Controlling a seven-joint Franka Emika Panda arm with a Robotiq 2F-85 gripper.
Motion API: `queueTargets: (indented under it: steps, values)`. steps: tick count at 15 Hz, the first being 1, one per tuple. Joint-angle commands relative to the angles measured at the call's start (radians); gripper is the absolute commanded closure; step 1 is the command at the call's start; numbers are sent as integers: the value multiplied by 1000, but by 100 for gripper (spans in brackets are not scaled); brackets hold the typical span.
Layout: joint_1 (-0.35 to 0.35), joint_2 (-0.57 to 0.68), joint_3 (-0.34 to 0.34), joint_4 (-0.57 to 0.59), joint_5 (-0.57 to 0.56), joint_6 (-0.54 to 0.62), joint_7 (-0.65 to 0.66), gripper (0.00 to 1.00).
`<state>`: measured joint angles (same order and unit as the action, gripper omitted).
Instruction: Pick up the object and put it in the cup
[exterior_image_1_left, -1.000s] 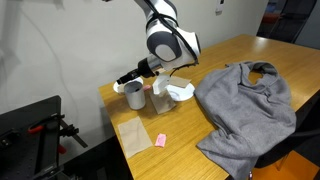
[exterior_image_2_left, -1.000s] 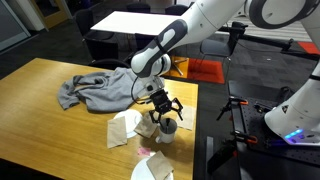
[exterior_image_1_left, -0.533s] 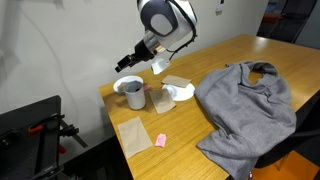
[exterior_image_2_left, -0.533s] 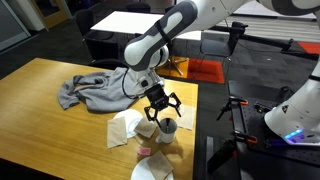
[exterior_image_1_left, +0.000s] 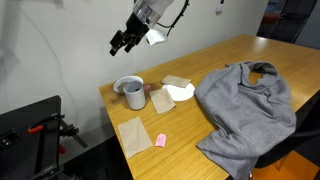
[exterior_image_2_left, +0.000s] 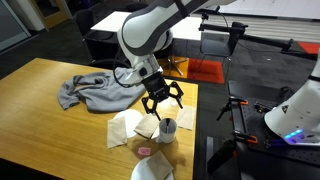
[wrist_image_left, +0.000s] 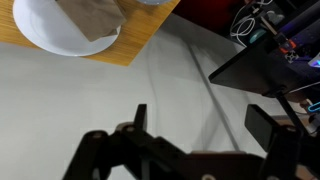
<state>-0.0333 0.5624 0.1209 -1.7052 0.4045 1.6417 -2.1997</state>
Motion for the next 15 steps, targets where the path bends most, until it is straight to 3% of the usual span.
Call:
queueTargets:
  steps: [1,9,10,15]
  values:
    - [42,-154,-1,-101,-73,50,92,0]
    - [92,-279,3,-133,-175,69,265,0]
    - [78,-235,11,-88,-153,27,225,0]
    - [77,-229,11,-88,-154,28,228,0]
